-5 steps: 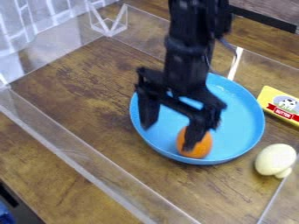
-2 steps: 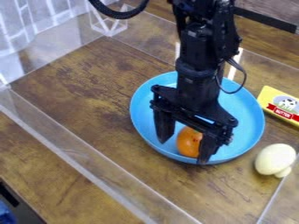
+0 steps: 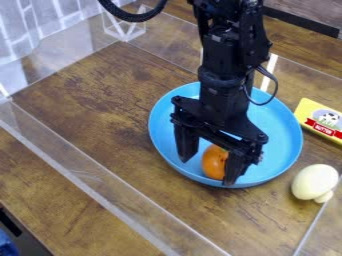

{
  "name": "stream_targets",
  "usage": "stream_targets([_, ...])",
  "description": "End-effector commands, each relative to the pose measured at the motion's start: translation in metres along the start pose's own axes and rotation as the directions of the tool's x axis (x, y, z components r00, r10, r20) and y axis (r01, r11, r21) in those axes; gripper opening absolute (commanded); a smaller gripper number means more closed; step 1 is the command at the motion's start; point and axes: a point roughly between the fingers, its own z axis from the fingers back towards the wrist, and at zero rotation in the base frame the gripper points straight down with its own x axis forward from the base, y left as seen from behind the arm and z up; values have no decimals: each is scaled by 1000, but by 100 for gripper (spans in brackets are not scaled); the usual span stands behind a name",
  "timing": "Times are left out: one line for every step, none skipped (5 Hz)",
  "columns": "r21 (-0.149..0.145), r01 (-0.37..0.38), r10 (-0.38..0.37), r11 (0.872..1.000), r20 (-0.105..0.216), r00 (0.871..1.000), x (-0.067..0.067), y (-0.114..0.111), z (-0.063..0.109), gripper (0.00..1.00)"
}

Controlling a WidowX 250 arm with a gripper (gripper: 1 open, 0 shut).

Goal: Remove the orange ball from inside the blue tray and put it on the table

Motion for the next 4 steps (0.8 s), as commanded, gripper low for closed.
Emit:
stream_targets([-13,-2,3,1000,57,998,12,4,13,100])
stream_targets([-13,4,-3,1000,65,998,15,4,13,100])
stream_targets([-11,8,-7,1000,70,997,18,5,13,100])
stream_targets([-12,16,-15,1000,79,997,21,6,14,100])
